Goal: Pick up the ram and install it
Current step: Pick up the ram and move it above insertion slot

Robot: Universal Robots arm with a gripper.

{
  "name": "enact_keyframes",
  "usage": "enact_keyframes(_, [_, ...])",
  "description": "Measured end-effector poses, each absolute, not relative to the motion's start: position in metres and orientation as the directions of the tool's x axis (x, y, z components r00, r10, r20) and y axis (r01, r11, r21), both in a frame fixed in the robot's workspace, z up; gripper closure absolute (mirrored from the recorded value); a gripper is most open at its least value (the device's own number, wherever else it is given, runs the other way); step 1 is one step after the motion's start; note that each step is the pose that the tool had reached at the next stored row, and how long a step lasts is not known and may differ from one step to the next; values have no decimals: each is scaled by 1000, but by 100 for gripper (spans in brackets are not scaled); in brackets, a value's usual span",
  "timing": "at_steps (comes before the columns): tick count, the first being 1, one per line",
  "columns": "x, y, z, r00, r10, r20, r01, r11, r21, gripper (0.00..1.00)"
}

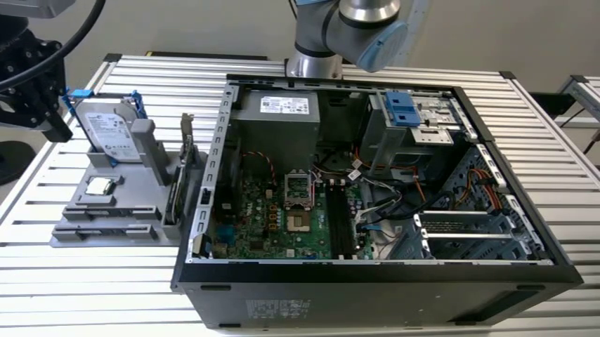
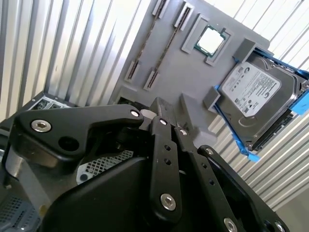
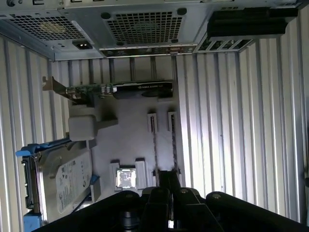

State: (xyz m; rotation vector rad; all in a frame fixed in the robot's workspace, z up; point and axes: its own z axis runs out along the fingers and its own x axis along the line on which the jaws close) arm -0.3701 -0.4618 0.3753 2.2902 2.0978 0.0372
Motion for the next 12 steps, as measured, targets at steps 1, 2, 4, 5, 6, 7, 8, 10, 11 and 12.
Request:
enact_keyframes(1, [-370, -462, 375, 90, 996, -6, 995, -90, 42, 100])
enact_keyframes(2, [-370, -462, 375, 93, 996, -6, 995, -92, 42, 100])
enact_keyframes(4, [-370, -462, 375, 98, 995, -6, 994, -97, 42, 100])
enact_keyframes(5, [-370, -462, 375, 100, 995, -6, 994, -100, 42, 100])
enact_keyframes(6, [-370, -462, 375, 103, 995, -6, 994, -102, 42, 100])
enact_keyframes(7, [-370, -462, 375, 105, 994, -6, 994, -105, 42, 100])
enact_keyframes(8, [-370, -462, 375, 108, 994, -6, 993, -107, 42, 0])
enact_keyframes(10, [-370, -462, 375, 113, 994, -6, 993, -112, 42, 0])
enact_keyframes(11, [-370, -462, 375, 115, 993, -6, 992, -115, 42, 0])
enact_keyframes(12, [-370, -462, 375, 118, 993, -6, 992, -117, 42, 0])
